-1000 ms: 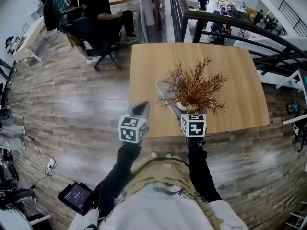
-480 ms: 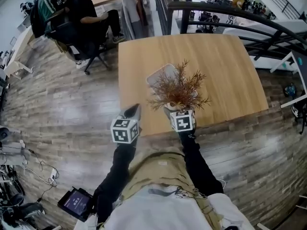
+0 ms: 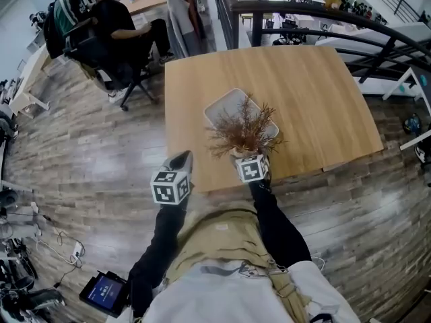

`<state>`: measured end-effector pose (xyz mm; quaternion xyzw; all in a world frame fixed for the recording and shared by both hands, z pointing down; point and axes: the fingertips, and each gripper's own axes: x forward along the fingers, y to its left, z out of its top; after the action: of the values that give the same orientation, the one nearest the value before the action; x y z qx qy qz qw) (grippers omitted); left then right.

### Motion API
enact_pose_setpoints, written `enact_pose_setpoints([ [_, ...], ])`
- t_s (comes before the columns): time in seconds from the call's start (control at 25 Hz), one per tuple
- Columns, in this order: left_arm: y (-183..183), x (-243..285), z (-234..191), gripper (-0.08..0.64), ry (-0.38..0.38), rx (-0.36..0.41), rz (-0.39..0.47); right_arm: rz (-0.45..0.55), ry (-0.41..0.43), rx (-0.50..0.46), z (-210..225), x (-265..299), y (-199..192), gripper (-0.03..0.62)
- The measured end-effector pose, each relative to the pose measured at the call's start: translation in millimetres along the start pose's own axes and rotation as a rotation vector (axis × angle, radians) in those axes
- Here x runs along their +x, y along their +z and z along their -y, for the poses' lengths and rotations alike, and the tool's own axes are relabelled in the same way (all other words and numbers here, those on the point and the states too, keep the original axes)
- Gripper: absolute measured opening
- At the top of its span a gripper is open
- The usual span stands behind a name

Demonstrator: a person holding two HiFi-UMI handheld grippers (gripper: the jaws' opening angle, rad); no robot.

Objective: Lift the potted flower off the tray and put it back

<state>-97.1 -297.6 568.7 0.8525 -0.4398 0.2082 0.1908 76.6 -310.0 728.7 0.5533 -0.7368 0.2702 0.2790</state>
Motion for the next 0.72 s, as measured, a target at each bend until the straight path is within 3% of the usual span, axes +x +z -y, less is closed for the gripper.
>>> enact_pose_setpoints([
  [0.28,-31,12,0,0.002,0.053,0.033,0.013,0.081,-0.017,0.016,21,34,-18,0.483],
  [0.72,-41,17,4,0.002,0.047,0.038,-0.018,0.197,-0.019,0.092,36,44,-9,0.481],
])
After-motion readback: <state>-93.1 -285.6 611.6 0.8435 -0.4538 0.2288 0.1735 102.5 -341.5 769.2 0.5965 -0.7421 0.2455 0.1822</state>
